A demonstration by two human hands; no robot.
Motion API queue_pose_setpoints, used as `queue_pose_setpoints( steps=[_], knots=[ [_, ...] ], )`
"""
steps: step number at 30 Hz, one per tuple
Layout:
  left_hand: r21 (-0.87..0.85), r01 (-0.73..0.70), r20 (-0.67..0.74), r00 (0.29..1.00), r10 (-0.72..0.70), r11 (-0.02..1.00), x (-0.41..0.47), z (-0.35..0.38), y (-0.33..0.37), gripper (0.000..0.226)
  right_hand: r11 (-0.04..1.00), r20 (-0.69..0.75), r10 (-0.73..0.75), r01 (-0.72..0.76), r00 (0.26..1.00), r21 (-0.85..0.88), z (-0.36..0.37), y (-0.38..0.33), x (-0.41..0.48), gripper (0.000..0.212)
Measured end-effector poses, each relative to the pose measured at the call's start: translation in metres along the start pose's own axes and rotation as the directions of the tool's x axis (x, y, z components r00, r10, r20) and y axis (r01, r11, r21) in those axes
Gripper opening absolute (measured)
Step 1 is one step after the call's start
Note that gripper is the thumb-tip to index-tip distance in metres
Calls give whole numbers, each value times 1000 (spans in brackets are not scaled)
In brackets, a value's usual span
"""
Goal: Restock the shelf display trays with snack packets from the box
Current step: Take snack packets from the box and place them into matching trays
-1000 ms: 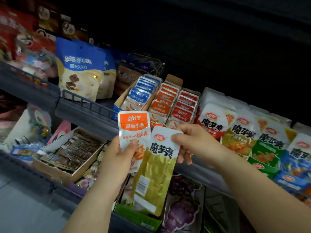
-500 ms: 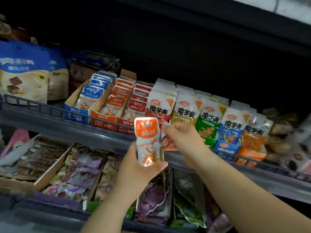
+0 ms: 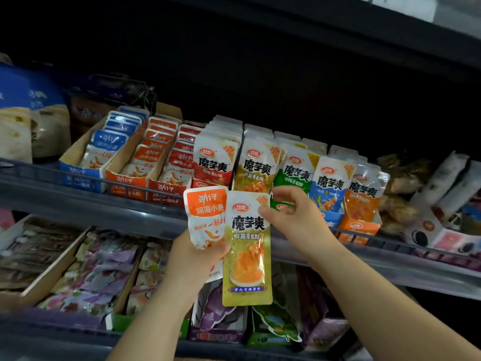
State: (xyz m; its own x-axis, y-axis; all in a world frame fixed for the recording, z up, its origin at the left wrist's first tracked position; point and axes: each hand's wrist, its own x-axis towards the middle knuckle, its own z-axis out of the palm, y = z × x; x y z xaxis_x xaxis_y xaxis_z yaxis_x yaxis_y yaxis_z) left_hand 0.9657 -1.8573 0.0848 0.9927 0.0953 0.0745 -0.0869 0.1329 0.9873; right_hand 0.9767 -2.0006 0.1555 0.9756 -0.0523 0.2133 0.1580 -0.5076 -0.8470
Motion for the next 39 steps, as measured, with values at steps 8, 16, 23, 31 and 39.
queue_pose_setpoints(
  steps=[8,16,23,31,39],
  knots=[
    [0,21,47,999,-21,1000,7,-1,5,22,994,286,98,-80,953,-76,-24,4,9,6],
    [-41,102,-54,993,-104,994,17,-9,6,15,984,-293,-117,151,949,94,-34,-10,51,5],
    [-57,101,-82,991,-106,993,21,-22,4,16,974,-163,-139,105,977,-198,-17,-11,65,20],
    [-54,-9,-191,982,-2,998,24,-43,7,18,956,-43,-53,38,998,-290,-4,-1,72,27],
    [-2,-62,-243,968,59,998,28,-72,5,18,889,-351,-457,427,817,-162,16,-19,29,27]
  ],
)
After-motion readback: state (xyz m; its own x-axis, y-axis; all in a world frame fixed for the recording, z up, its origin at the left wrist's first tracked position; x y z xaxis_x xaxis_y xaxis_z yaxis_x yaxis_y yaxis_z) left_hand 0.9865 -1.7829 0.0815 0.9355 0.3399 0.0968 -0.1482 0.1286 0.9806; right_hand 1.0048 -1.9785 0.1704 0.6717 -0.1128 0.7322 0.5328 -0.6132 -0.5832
